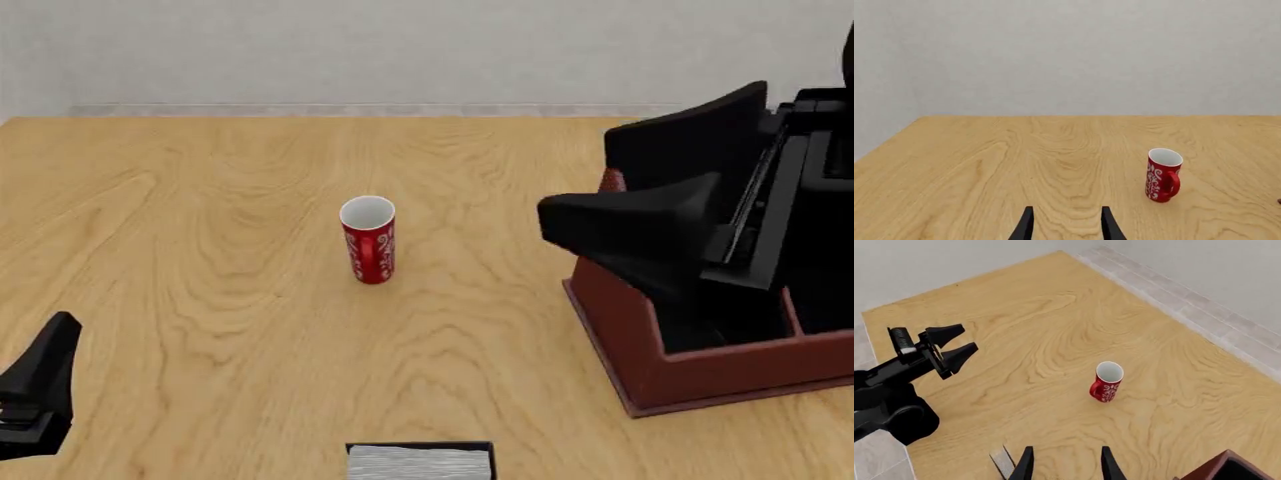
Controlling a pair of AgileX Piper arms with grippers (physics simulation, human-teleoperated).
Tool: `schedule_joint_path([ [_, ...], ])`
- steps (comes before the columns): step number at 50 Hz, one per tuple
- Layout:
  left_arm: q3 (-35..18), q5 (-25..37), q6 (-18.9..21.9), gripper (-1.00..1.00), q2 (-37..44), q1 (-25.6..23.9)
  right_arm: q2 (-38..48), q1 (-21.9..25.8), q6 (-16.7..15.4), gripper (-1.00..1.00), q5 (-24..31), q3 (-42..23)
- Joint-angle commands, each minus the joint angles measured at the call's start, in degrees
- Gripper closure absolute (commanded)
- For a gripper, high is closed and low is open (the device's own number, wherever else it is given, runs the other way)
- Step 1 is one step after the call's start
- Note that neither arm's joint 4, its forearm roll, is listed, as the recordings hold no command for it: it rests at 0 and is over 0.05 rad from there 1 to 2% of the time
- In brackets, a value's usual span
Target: Pick up the book and place it in the left compartment of the caddy.
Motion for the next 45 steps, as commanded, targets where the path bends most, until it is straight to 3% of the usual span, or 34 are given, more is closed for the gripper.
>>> schedule_joint_path([
  [1,0.16,-0.22,0.05,-1.00,0.02,-0.01,4.29,5.24,1.11,-1.00,0.75,-1.91],
  [19,0.21,-0.23,-0.01,-1.00,0.05,0.00,8.90,12.25,5.15,-1.00,-1.63,0.01],
  [45,0.29,-0.33,-0.01,-1.00,0.06,-0.01,14.31,19.34,9.76,-1.00,1.43,-1.11],
])
